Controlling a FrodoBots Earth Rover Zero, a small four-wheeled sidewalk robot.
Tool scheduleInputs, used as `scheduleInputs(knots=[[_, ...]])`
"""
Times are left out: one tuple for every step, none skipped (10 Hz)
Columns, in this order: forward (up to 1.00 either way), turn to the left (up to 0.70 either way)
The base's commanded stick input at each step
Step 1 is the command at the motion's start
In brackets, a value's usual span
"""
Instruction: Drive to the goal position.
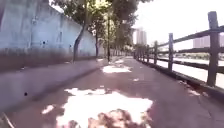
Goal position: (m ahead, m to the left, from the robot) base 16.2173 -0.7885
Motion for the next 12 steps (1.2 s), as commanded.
scheduleInputs(knots=[[0.85,0.0],[0.85,0.0],[0.85,0.0],[0.85,0.0],[0.85,0.0],[0.85,0.0],[0.85,0.0],[0.85,0.0],[0.85,0.0],[0.85,0.0],[0.85,0.0],[0.85,0.0]])
